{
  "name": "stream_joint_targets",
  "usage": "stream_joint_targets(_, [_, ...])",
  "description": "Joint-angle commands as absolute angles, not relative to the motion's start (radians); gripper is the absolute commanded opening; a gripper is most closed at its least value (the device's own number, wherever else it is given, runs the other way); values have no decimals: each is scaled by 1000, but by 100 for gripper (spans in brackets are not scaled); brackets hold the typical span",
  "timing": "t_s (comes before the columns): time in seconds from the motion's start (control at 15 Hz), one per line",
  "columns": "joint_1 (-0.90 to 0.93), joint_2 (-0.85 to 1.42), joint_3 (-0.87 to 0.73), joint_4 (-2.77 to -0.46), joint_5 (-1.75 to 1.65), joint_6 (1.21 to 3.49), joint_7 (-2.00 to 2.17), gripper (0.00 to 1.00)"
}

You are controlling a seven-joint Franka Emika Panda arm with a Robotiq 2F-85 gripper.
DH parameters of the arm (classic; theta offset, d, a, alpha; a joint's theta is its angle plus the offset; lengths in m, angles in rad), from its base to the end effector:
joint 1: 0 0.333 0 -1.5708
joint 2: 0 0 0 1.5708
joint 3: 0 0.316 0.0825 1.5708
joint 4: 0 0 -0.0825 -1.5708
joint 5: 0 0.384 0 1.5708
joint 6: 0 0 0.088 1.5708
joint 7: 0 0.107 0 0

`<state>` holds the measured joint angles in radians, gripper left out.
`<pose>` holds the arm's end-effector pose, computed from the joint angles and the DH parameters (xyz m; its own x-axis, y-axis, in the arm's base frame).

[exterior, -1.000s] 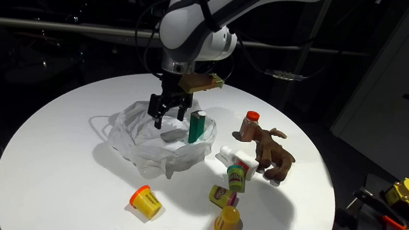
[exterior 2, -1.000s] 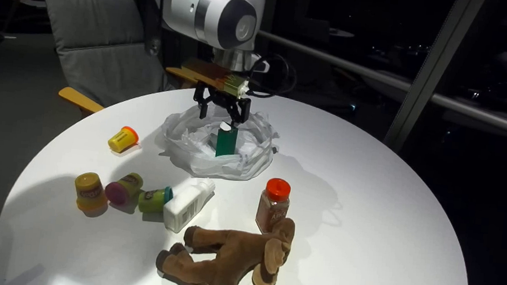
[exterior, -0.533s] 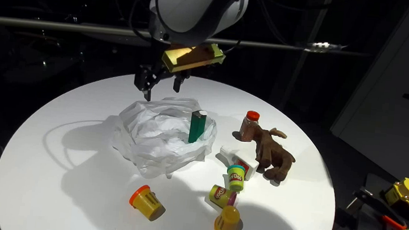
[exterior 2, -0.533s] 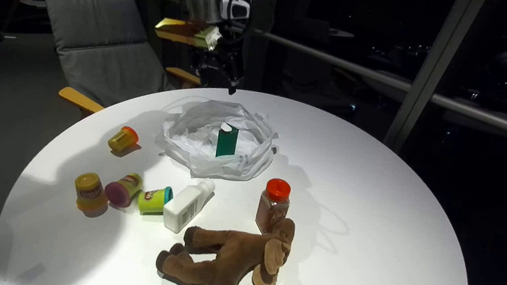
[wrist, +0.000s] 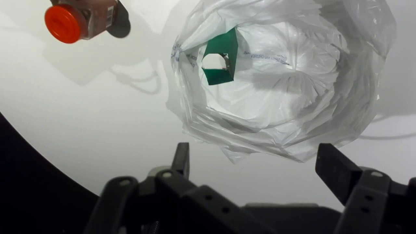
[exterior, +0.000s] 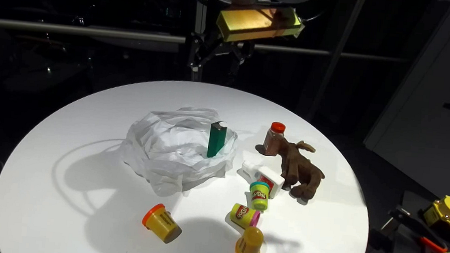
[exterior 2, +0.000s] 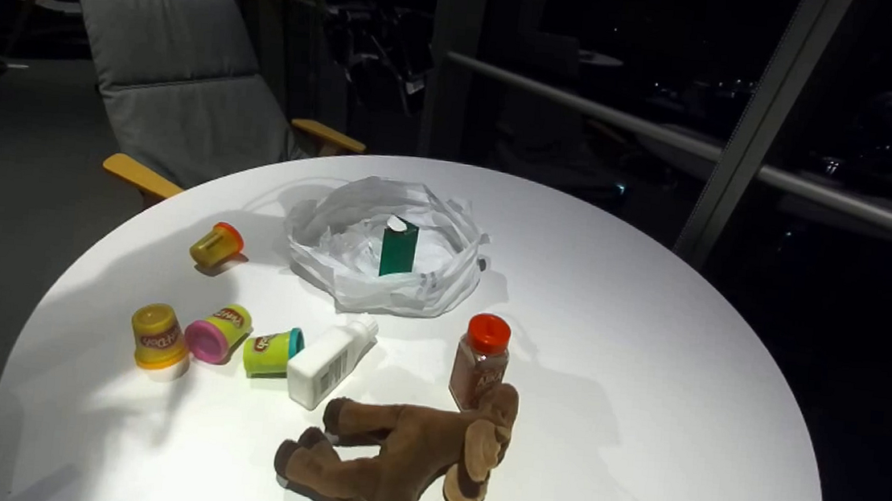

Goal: Put the objects on the table into the plastic bag.

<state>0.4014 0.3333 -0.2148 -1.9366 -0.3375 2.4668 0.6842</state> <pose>0.6229 0.1260 0.3373 0.9273 -0.1961 0.3188 -0.2545 -0.9549 0.1531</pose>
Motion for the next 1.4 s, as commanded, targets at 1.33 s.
stream_joint_targets(1.33, [184, 251, -133, -2087, -299, 2468, 764, 100])
